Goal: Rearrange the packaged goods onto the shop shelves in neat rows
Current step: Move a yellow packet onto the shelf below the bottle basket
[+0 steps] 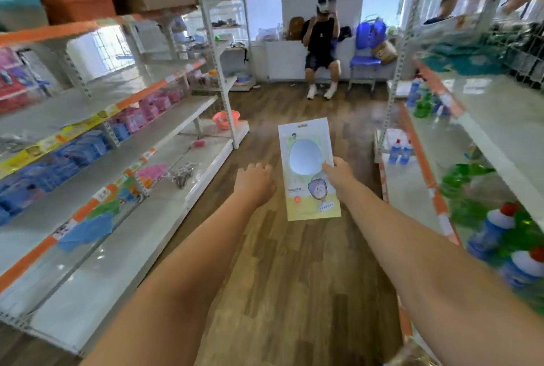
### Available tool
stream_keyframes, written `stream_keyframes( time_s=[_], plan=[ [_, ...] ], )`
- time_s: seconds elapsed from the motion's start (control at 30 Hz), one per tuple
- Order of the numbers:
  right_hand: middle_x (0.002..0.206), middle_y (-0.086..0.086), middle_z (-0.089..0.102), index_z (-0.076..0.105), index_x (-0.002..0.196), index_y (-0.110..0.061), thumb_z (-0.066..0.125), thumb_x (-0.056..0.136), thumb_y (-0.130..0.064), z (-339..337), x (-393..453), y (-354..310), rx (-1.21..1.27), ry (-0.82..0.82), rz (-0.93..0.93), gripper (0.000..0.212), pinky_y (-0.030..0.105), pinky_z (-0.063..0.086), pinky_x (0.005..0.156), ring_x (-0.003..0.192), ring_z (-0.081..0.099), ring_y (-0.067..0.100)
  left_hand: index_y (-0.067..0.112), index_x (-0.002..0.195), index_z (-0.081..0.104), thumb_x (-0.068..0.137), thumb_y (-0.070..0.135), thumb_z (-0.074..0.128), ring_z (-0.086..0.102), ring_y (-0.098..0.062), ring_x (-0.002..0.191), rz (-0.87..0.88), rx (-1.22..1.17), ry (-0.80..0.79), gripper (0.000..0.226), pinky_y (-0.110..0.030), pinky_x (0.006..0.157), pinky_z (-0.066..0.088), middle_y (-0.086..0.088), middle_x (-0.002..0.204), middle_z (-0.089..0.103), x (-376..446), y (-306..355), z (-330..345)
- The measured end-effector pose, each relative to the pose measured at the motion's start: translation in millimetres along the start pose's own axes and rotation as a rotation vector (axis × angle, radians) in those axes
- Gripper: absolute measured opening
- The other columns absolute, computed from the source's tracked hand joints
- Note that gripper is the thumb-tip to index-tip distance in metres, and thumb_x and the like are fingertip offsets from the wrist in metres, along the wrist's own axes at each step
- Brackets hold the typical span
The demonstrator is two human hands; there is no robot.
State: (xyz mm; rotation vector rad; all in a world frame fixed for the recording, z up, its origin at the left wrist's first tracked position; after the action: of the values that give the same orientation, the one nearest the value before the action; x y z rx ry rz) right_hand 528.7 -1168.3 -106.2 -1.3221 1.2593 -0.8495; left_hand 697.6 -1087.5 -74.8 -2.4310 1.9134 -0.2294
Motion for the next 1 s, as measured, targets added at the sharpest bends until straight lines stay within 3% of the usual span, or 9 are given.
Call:
stream_keyframes(
  time_s=[0.3, 0.4, 0.57, 0.77, 0.83, 0.93, 1.0],
  plan=[
    [0.124, 0.014, 0.052, 0.049, 0.129, 0.002, 0.041, 0.099, -0.009, -30, 74, 2, 0.014, 0.210, 0.055, 0.032, 0.023, 0.034, 0.079, 0.111, 0.049, 0.026, 0.011, 0.121, 0.049, 0.098, 0.027, 0.034, 0.049, -0.030, 0.118, 0.196, -0.027, 0.033, 0.031, -0.040, 0.092, 0.039, -0.009, 0.127, 0.053, 119, 27, 7],
    [0.132, 0.015, 0.050, 0.050, 0.130, 0.000, 0.041, 0.099, -0.010, -52, 94, 18, -0.034, 0.282, 0.088, 0.033, 0.023, 0.033, 0.078, 0.118, 0.049, 0.029, 0.010, 0.119, 0.050, 0.099, 0.030, 0.033, 0.049, -0.030, 0.117, 0.244, -0.047, 0.008, 0.032, -0.040, 0.092, 0.039, -0.009, 0.126, 0.053, 151, 46, 17],
    [0.134, 0.017, 0.051, 0.048, 0.133, 0.000, 0.045, 0.097, -0.011, -91, 127, 30, -0.037, 0.371, 0.105, 0.038, 0.024, 0.033, 0.077, 0.111, 0.050, 0.029, 0.009, 0.124, 0.048, 0.099, 0.032, 0.034, 0.047, -0.032, 0.120, 0.315, -0.079, -0.027, 0.036, -0.042, 0.095, 0.039, -0.011, 0.129, 0.052, 196, 86, 33],
    [0.120, 0.012, 0.058, 0.052, 0.129, -0.007, 0.049, 0.096, -0.016, -152, 175, 14, 0.056, 0.435, 0.093, 0.034, 0.031, 0.044, 0.083, 0.107, 0.055, 0.026, 0.010, 0.128, 0.047, 0.100, 0.033, 0.034, 0.047, -0.032, 0.120, 0.407, -0.162, -0.063, 0.038, -0.042, 0.096, 0.038, -0.012, 0.131, 0.051, 254, 151, 32],
    [0.106, 0.009, 0.060, 0.056, 0.120, -0.008, 0.049, 0.096, -0.014, -182, 188, 3, 0.041, 0.493, 0.081, 0.025, 0.029, 0.046, 0.077, 0.094, 0.056, 0.023, 0.010, 0.125, 0.048, 0.099, 0.033, 0.034, 0.048, -0.032, 0.120, 0.451, -0.170, -0.042, 0.037, -0.043, 0.096, 0.039, -0.012, 0.130, 0.052, 273, 179, 21],
    [0.117, 0.017, 0.059, 0.056, 0.121, -0.002, 0.050, 0.096, -0.014, -230, 205, -9, 0.005, 0.568, 0.068, 0.029, 0.044, 0.047, 0.092, 0.105, 0.055, 0.030, 0.010, 0.125, 0.049, 0.099, 0.034, 0.035, 0.048, -0.033, 0.120, 0.510, -0.175, -0.018, 0.038, -0.044, 0.096, 0.039, -0.012, 0.131, 0.052, 302, 222, 3],
    [0.118, 0.016, 0.058, 0.056, 0.121, -0.003, 0.050, 0.095, -0.015, -258, 212, -15, -0.009, 0.615, 0.066, 0.029, 0.041, 0.047, 0.088, 0.105, 0.055, 0.030, 0.010, 0.127, 0.048, 0.099, 0.034, 0.036, 0.048, -0.033, 0.121, 0.549, -0.182, -0.002, 0.039, -0.044, 0.097, 0.039, -0.013, 0.132, 0.052, 320, 248, -7]
  ],
)
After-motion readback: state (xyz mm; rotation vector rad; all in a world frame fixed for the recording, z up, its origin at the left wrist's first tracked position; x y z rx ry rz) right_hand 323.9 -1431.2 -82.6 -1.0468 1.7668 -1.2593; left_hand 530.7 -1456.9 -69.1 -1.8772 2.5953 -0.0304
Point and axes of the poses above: each hand's wrist, its own x-axis towards the middle knuckle, its own z-axis out of the palm, y = z × x, the point moved 10 cm from there along x, towards the middle knuckle
